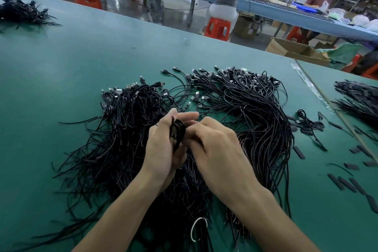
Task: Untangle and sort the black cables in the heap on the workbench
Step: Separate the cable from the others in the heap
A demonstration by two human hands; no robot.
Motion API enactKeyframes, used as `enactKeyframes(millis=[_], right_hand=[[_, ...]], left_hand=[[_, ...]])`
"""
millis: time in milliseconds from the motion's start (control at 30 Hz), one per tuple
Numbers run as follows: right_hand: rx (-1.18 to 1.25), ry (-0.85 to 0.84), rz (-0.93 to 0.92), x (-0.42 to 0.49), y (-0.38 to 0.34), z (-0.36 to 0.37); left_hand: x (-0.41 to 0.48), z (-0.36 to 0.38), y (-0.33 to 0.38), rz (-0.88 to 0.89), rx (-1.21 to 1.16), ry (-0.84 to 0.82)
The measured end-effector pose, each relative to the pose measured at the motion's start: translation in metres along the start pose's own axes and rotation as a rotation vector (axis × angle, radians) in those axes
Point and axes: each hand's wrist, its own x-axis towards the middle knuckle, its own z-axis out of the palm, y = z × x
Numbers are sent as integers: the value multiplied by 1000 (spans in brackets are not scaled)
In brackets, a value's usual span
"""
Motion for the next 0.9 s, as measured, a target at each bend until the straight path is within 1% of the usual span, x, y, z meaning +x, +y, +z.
enactKeyframes(millis=[67,200,300,333,400,433,500,567,633,700,767,833,900], right_hand=[[-15,-12,-28,0,2,-2],[-75,-30,-58,-2,4,-4],[-220,-24,-169,-4,3,-5],[-271,-45,-207,-4,3,-5],[-375,-91,-319,-3,6,-6],[-416,-102,-381,-2,8,-8],[-440,-99,-468,1,12,-12],[-399,-111,-497,2,14,-16],[-330,-161,-497,2,16,-17],[-228,-238,-435,3,20,-18],[-135,-309,-304,5,24,-19],[-74,-332,-210,5,28,-18],[-10,-325,-179,4,29,-18]], left_hand=[[1,-3,-2,-45,2,-11],[-1,0,-4,24,60,43],[1,3,-4,-39,85,180],[1,3,-3,-63,109,203],[2,3,-4,-101,145,198],[3,2,-4,-144,155,180],[3,-2,-3,-299,192,104],[2,-5,-2,-463,261,-8],[0,-8,-1,-577,302,-86],[-2,-9,-1,-657,288,-153],[-1,-11,-2,-709,221,-239],[-1,-12,0,-718,151,-337],[-2,-15,4,-732,96,-435]])
